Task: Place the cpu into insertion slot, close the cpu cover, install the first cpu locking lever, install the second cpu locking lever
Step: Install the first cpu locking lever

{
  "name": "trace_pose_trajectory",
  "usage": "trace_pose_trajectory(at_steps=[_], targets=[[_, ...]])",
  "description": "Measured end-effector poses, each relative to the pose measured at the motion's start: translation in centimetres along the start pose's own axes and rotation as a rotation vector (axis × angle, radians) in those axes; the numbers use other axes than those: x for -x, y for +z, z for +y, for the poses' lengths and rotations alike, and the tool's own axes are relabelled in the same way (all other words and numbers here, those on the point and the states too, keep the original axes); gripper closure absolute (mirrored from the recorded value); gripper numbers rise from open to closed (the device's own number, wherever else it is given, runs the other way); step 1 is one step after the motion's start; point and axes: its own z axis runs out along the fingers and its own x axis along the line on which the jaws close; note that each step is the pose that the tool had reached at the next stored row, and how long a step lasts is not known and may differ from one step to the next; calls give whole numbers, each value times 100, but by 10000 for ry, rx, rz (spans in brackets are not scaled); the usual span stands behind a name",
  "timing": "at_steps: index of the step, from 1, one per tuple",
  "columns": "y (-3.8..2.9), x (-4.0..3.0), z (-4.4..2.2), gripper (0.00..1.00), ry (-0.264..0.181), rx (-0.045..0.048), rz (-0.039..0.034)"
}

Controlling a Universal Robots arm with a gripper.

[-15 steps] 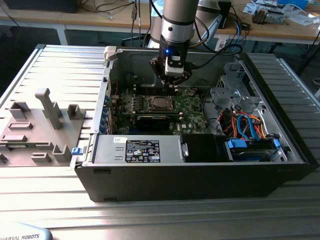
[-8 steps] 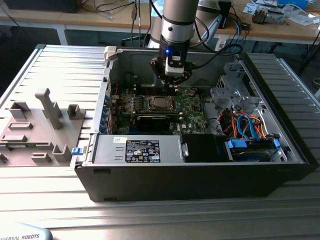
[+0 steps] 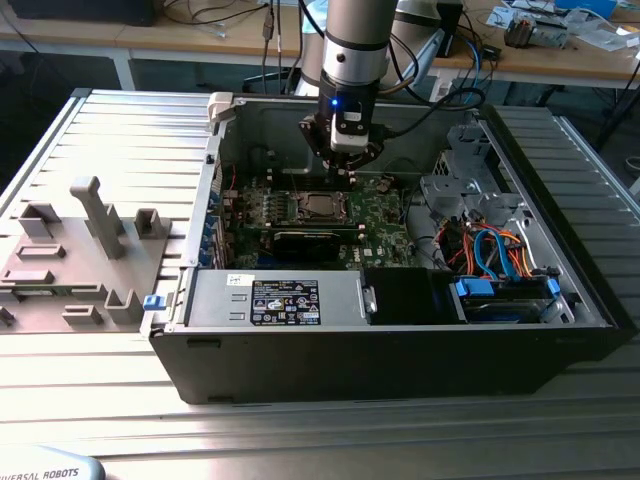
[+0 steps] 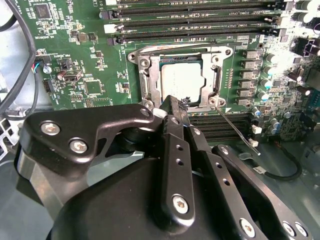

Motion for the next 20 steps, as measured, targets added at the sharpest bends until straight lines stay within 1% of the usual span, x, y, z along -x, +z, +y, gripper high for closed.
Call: trace_pose_trajectory(at_steps=[20], targets=[[0, 0, 0, 89, -119, -3, 0]])
